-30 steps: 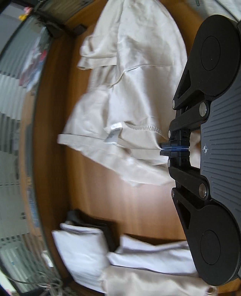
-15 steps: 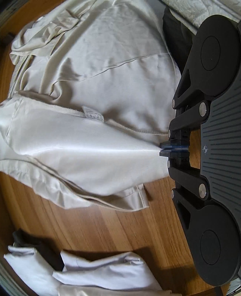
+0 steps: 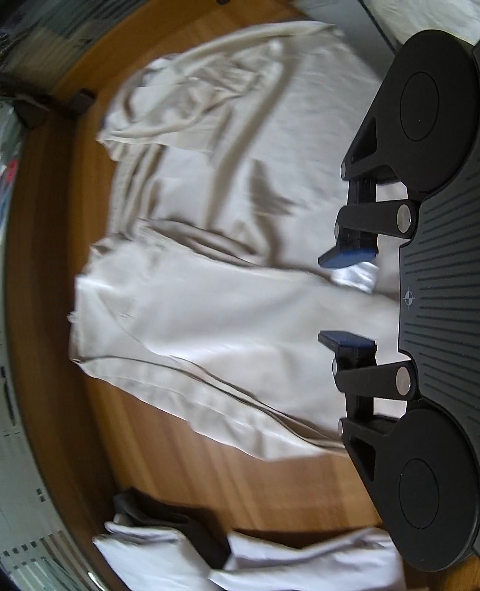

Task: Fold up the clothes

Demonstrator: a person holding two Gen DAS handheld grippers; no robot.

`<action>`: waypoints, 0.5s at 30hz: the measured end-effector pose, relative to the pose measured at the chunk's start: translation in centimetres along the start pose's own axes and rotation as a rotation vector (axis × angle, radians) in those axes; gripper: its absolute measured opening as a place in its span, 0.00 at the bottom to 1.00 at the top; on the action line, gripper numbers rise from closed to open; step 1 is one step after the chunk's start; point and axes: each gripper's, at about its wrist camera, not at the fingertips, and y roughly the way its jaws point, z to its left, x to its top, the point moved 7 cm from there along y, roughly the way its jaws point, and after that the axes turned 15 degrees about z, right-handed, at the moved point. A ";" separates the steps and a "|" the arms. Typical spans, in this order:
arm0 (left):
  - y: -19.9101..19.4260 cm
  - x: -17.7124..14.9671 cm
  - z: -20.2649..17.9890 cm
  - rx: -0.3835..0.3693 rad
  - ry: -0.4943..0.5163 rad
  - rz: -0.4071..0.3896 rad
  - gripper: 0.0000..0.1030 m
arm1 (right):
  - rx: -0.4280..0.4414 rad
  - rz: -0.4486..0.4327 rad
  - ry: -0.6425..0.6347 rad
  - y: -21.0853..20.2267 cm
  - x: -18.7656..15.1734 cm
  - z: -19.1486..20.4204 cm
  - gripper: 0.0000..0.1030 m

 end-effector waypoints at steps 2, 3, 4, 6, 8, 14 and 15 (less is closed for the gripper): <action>-0.1 1.4 -1.2 0.000 -0.014 -0.024 0.45 | 0.028 -0.017 -0.017 0.4 2.8 -0.1 0.47; 0.0 2.1 -1.8 -0.001 -0.024 -0.031 0.47 | 0.043 -0.023 -0.018 0.6 4.1 0.0 0.47; 0.0 2.6 -2.2 -0.005 -0.035 -0.034 0.47 | 0.060 -0.030 -0.017 0.9 5.5 0.1 0.47; 0.3 3.5 -3.0 -0.015 -0.057 -0.040 0.47 | 0.101 -0.044 -0.021 1.5 7.9 -0.1 0.47; 0.6 4.3 -3.8 -0.020 -0.068 -0.041 0.47 | 0.146 -0.036 -0.043 2.3 9.7 0.2 0.47; 1.4 5.9 -5.3 -0.020 -0.066 -0.034 0.52 | 0.242 0.066 -0.200 6.6 12.7 4.7 0.47; 1.4 6.0 -5.4 -0.019 -0.065 -0.033 0.52 | 0.242 0.088 -0.233 7.4 12.7 5.5 0.48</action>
